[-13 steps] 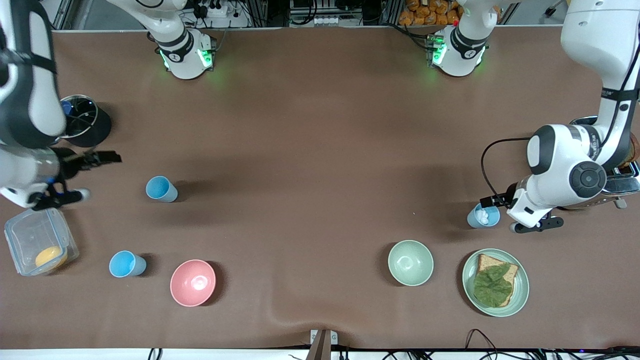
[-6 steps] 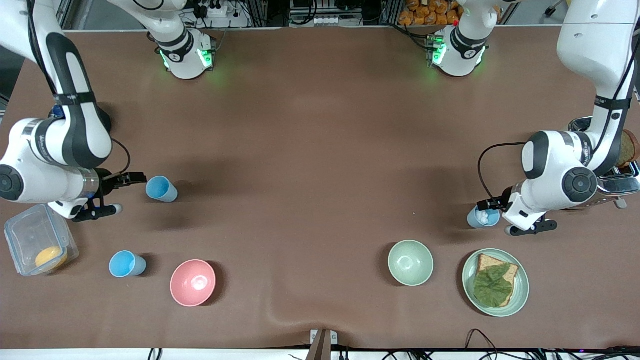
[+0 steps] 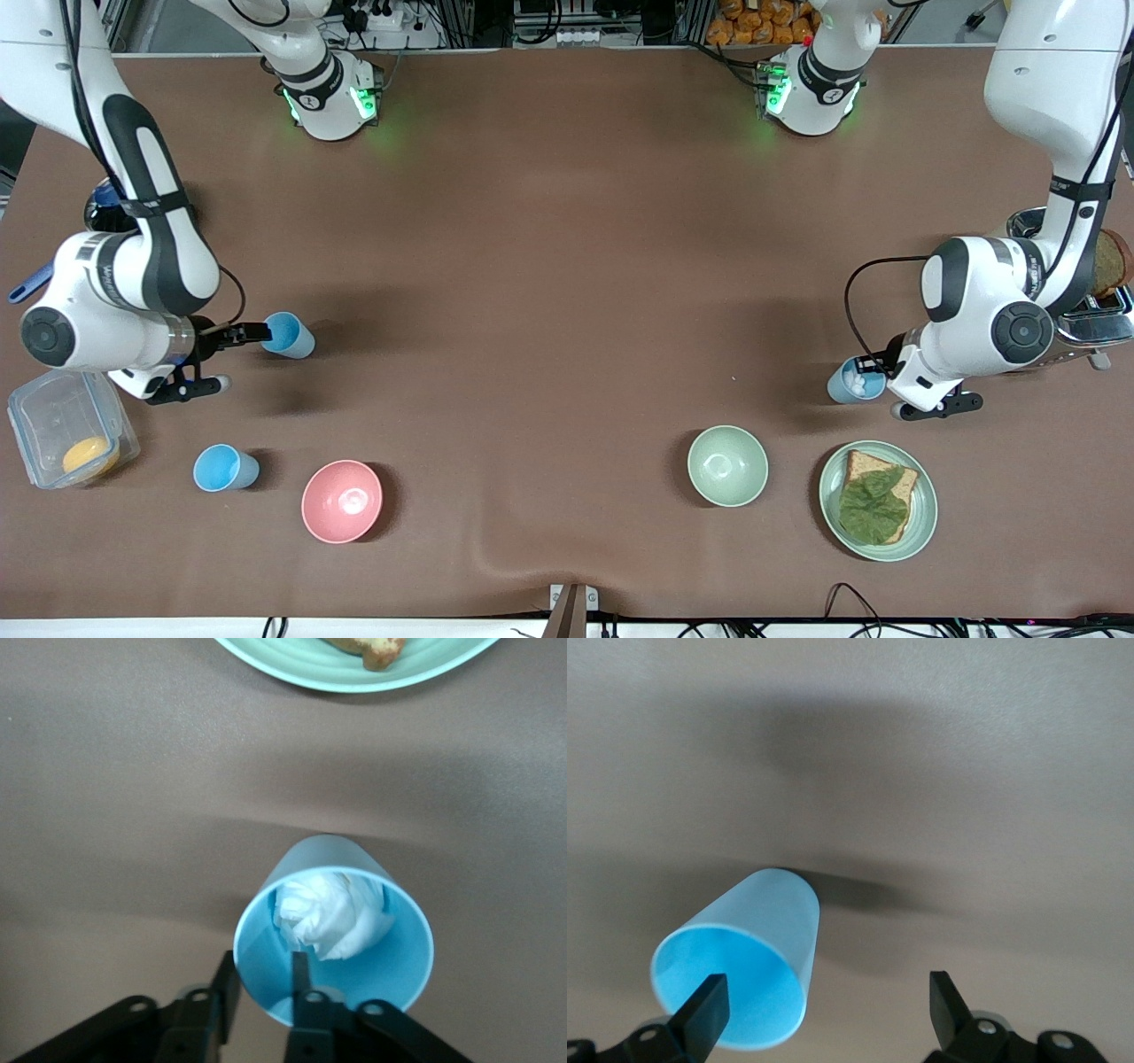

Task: Stack blue cups with both arms
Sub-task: 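Close the right gripper on its cup while the left gripper grips the tissue cup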

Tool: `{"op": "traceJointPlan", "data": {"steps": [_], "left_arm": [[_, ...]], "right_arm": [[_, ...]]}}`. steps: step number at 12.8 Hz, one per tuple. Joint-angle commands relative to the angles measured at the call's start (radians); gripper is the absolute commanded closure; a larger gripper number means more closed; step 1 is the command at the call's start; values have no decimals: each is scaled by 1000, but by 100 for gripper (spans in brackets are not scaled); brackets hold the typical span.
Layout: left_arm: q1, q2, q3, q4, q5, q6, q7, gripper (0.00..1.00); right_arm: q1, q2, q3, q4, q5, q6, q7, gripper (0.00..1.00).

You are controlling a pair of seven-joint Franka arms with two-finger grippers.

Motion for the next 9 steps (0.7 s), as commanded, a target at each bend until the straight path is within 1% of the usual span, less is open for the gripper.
{"op": "traceJointPlan", "data": {"steps": [1, 2, 3, 4, 5, 6, 7, 9], "left_arm": [[2, 9, -5, 15, 18, 3, 2, 100], [3, 0, -13, 15, 10, -1, 2, 100], [-6, -24, -37, 12, -5, -22, -3, 100], [-7, -56, -82, 14, -36, -73, -31, 100], [-6, -79, -129, 20, -60, -113, -86, 100], [-7, -101, -184, 32, -76, -134, -152, 100], [-7, -107, -249, 44, -80, -159, -238, 100], [-20, -91, -376, 81, -80, -182, -445, 100]], "right_arm": [[-6, -7, 6, -49, 15, 48, 3, 0], [-4, 6, 6, -51, 14, 53, 13, 0], [-4, 7, 6, -49, 14, 54, 16, 0], [-4, 7, 6, -49, 14, 53, 17, 27], [-3, 9, 6, -49, 15, 53, 17, 61], [-1, 12, 7, -49, 17, 53, 17, 88], [2, 12, 7, -49, 17, 53, 17, 100], [11, 10, 7, -49, 17, 54, 17, 100]]}}
